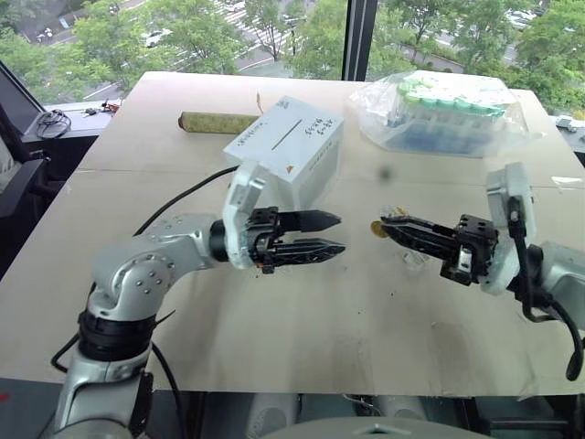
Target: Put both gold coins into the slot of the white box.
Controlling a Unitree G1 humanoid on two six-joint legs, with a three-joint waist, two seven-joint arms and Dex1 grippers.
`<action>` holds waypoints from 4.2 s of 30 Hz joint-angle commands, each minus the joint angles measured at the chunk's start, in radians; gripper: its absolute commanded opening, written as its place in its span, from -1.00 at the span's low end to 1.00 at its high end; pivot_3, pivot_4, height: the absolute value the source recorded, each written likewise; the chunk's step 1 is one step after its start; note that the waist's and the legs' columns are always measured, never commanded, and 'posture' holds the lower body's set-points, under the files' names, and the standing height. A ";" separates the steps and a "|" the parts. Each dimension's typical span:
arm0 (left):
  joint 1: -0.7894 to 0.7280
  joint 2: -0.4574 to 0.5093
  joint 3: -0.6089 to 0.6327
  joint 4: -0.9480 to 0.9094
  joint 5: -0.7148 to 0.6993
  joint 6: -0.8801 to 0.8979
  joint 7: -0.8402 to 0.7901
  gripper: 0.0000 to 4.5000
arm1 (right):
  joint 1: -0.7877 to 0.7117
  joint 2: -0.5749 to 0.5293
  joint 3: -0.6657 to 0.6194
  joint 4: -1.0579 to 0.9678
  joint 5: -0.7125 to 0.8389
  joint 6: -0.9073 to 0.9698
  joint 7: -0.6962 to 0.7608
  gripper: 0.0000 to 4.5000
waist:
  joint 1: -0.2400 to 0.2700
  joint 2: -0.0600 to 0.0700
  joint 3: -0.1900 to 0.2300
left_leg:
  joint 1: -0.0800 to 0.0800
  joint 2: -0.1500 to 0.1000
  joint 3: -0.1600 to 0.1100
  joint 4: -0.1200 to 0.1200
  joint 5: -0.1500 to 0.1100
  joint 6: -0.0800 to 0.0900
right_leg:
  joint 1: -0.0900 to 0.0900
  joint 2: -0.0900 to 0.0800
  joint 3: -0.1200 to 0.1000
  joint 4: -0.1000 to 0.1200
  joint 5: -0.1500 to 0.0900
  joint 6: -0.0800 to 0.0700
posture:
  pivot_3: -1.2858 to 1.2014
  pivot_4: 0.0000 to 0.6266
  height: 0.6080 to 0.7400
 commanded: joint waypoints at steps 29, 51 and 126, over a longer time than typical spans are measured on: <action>-0.109 -0.075 -0.035 0.029 -0.027 0.054 -0.037 -0.99 | 0.010 -0.201 0.143 -0.080 0.160 -0.272 -0.079 -1.00 | 0.001 0.000 0.000 | 0.000 0.000 0.000 0.001 0.000 0.000 | 0.000 0.000 0.000 0.000 0.000 -0.001 | 0.03 -0.52 1.00; -0.089 -0.084 -0.006 0.056 -0.031 0.053 -0.061 -0.99 | 0.034 -0.216 0.162 -0.073 0.106 -0.304 -0.058 -1.00 | 0.001 0.000 0.000 | 0.000 0.000 0.000 0.002 0.000 0.000 | 0.000 0.000 0.000 0.000 0.000 -0.001 | 0.03 -0.52 1.00; -0.916 0.024 -0.368 0.689 0.804 0.338 0.187 -1.00 | 0.526 -0.092 -0.347 -0.185 -0.603 -0.596 0.397 0.98 | 0.003 -0.003 0.002 | -0.003 0.000 -0.002 0.011 0.000 0.000 | 0.001 0.002 0.003 0.003 -0.002 0.003 | 0.03 -0.52 1.00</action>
